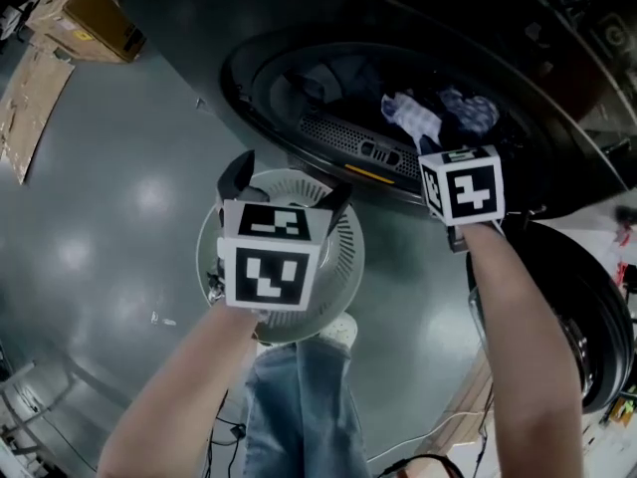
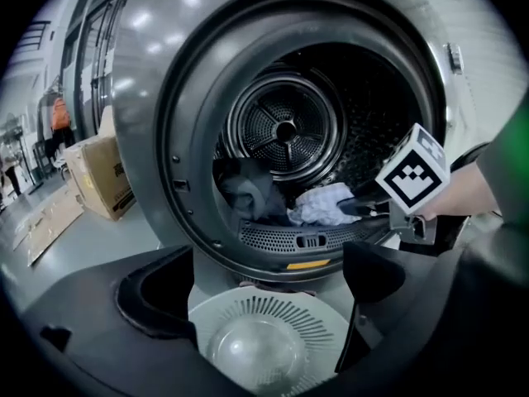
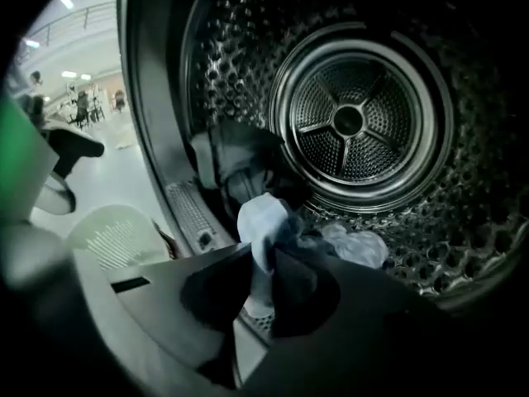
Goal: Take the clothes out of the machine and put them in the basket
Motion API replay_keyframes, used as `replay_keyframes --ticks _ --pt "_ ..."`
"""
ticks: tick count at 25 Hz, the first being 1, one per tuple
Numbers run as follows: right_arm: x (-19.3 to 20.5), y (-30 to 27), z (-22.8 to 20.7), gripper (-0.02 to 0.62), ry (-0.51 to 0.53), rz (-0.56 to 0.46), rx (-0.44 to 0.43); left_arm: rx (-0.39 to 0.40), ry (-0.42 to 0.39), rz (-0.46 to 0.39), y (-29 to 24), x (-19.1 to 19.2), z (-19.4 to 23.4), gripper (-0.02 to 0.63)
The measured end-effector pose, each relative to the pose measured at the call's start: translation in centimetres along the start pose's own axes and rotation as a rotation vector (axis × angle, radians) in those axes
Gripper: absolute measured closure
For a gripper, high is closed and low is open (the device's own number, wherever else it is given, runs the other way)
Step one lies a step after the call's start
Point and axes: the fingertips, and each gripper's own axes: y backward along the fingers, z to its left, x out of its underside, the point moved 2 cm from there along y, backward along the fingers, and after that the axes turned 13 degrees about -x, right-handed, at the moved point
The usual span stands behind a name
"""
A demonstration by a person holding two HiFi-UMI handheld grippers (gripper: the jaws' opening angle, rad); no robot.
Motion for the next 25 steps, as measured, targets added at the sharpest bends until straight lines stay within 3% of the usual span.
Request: replay_keyframes --ticks 7,12,25 --pt "-1.4 5.2 3.4 0.566 -0.049 -0.062 -0.043 0.013 -0.019 0.002 3.6 -1.7 0.6 0.04" --pt "-2.0 7.7 6.5 0.565 -0.238 -0.182 -0.096 0.014 0.002 0.01 5.4 -2.2 1.0 0.04" --pt "-0.8 9.5 14.3 0.565 -0.556 -0.288 -0.184 -0.023 0.058 0.05 8.7 0.4 4.8 0.04"
